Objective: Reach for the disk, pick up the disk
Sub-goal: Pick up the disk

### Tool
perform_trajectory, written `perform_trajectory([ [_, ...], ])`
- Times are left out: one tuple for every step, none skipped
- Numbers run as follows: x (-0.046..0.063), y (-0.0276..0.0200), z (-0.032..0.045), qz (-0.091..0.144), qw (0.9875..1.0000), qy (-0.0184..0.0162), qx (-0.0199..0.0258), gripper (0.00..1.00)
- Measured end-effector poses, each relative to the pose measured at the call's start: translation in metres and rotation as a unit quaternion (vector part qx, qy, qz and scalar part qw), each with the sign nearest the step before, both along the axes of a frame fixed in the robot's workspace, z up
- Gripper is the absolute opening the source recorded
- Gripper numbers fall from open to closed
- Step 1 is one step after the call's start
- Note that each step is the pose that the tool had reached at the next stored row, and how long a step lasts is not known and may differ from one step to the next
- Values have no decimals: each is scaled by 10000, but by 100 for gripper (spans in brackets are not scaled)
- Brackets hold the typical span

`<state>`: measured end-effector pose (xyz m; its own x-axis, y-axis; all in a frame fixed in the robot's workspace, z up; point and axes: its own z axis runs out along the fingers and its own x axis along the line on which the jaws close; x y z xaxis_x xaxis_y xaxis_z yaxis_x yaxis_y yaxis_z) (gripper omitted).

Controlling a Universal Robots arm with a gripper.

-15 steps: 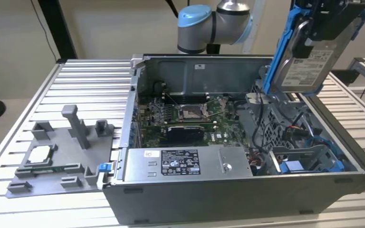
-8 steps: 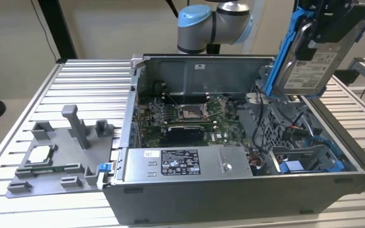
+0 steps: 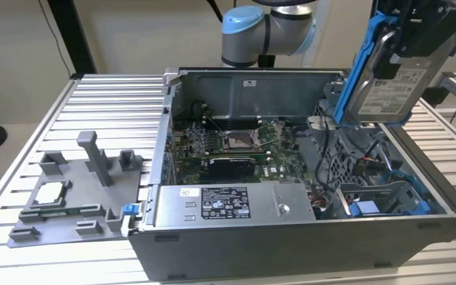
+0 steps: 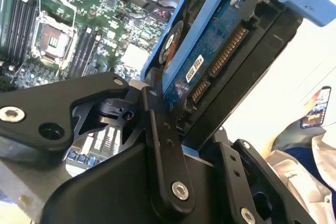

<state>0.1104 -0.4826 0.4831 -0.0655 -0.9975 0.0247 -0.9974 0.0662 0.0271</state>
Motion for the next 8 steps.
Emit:
perform_trajectory([
  [2,-10,0,-3,10000,0,0,0],
  [4,-20,0,-5,10000,1,0,0],
  [6,-30,0,-8,10000,1,0,0],
  [8,-40,0,-11,10000,2,0,0],
  [10,-50,0,-13,10000,2,0,0],
  [12,-60,0,-16,10000,3,0,0],
  [13,-69,0,-19,10000,3,0,0],
  [15,-79,0,-22,10000,3,0,0],
])
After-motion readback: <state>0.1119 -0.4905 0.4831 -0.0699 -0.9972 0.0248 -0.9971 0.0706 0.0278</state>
